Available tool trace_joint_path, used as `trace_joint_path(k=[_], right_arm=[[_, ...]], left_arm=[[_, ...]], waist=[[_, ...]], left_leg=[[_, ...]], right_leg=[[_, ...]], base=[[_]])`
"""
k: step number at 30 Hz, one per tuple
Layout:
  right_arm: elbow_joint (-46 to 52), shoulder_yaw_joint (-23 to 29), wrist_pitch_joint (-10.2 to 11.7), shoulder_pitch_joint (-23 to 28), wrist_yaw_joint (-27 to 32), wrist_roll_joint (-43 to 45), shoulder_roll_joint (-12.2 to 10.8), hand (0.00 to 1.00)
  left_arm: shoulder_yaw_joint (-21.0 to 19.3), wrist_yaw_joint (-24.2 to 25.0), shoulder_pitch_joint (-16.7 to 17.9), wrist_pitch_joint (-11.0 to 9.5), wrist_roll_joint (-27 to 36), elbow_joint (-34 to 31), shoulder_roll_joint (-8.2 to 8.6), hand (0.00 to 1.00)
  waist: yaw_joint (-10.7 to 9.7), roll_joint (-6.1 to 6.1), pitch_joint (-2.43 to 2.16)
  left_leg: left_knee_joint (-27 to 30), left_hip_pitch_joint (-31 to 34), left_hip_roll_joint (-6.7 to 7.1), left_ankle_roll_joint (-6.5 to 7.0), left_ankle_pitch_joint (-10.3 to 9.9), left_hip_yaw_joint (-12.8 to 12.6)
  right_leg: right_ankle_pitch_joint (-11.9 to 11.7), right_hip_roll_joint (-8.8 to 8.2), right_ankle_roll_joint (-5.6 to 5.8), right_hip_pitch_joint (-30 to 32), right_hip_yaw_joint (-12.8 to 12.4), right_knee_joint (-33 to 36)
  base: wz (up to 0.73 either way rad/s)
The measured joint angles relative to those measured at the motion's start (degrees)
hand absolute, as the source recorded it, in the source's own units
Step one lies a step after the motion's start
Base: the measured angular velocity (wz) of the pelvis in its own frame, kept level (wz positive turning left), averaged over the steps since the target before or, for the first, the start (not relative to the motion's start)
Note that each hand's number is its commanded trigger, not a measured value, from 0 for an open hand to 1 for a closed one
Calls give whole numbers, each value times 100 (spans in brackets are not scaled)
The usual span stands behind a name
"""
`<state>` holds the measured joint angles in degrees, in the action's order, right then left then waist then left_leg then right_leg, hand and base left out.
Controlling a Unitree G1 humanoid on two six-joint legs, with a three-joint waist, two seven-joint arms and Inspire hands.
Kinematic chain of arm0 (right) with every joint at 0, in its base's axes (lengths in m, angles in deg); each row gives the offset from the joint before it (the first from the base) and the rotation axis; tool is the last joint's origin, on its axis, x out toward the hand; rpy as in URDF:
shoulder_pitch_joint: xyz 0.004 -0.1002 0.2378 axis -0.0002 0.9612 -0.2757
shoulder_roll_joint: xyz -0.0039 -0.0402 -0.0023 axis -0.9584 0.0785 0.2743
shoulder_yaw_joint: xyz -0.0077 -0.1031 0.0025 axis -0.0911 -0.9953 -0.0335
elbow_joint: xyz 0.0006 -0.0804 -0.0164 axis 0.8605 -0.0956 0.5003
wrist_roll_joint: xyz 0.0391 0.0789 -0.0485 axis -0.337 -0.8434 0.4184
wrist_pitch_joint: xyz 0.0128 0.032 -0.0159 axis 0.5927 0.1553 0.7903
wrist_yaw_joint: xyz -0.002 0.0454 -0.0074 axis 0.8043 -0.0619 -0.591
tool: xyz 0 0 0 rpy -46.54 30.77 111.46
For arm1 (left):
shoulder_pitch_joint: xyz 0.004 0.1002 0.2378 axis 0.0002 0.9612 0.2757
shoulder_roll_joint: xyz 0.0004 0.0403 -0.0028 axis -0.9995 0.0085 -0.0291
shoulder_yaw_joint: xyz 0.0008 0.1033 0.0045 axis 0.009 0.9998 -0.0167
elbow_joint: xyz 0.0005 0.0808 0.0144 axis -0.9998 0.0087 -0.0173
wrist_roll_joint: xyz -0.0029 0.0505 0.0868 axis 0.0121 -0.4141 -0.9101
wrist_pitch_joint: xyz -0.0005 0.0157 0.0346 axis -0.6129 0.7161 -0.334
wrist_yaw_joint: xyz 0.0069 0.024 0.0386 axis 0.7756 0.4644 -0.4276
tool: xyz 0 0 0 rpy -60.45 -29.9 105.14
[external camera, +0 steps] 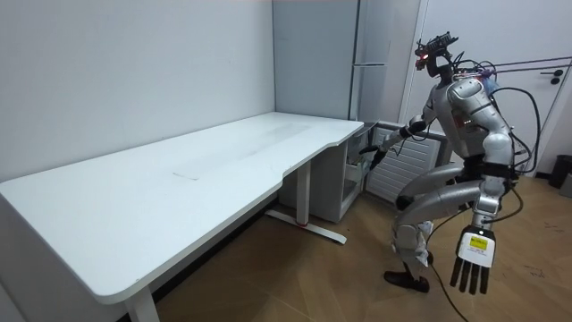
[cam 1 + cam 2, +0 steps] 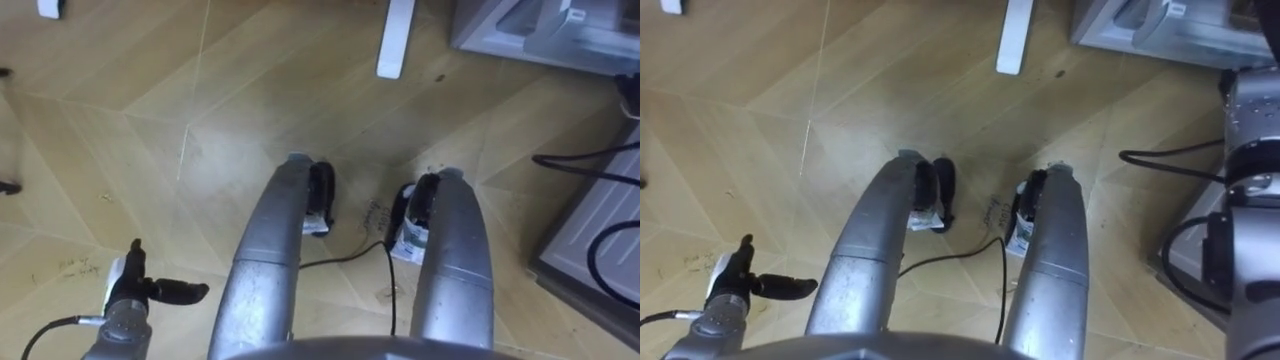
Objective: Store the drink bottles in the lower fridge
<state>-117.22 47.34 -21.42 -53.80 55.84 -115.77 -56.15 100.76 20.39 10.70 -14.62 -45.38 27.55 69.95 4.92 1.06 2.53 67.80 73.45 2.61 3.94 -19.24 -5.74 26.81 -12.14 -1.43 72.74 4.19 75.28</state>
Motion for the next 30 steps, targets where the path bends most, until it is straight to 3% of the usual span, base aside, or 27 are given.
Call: trace_joint_path(k=[8,13,21,25,30], right_arm=[[93,-221,65,0,44,-129,21,0],[98,-328,90,0,49,-228,23,0],[352,-439,116,0,-26,-346,83,0],[350,-461,117,0,-228,-345,154,0],[267,-505,129,9,-387,-347,211,0]], left_arm=[[7,241,463,53,9,-602,-113,0],[6,397,527,114,39,-732,-266,0],[6,640,889,118,64,-959,-487,0],[5,786,987,123,64,-1043,-489,0],[5,923,1217,121,79,-1191,-489,0]], waist=[[10,-1,-1],[82,-8,-5],[80,-17,-11],[171,-26,-13],[257,-33,-13]], left_leg=[[260,0,-19,-25,-115,-29],[535,0,-104,-69,-241,-27],[1352,90,-202,-153,-593,55],[1719,214,-289,-145,-737,60],[1816,196,-289,-101,-779,62]], right_leg=[[94,4,17,43,-82,268],[196,44,-54,39,-79,513],[566,94,-184,63,-91,1245],[674,115,-230,163,-92,1559],[698,69,-223,139,-84,1647]], base=[[-2],[-5],[-3],[-6],[-1]])
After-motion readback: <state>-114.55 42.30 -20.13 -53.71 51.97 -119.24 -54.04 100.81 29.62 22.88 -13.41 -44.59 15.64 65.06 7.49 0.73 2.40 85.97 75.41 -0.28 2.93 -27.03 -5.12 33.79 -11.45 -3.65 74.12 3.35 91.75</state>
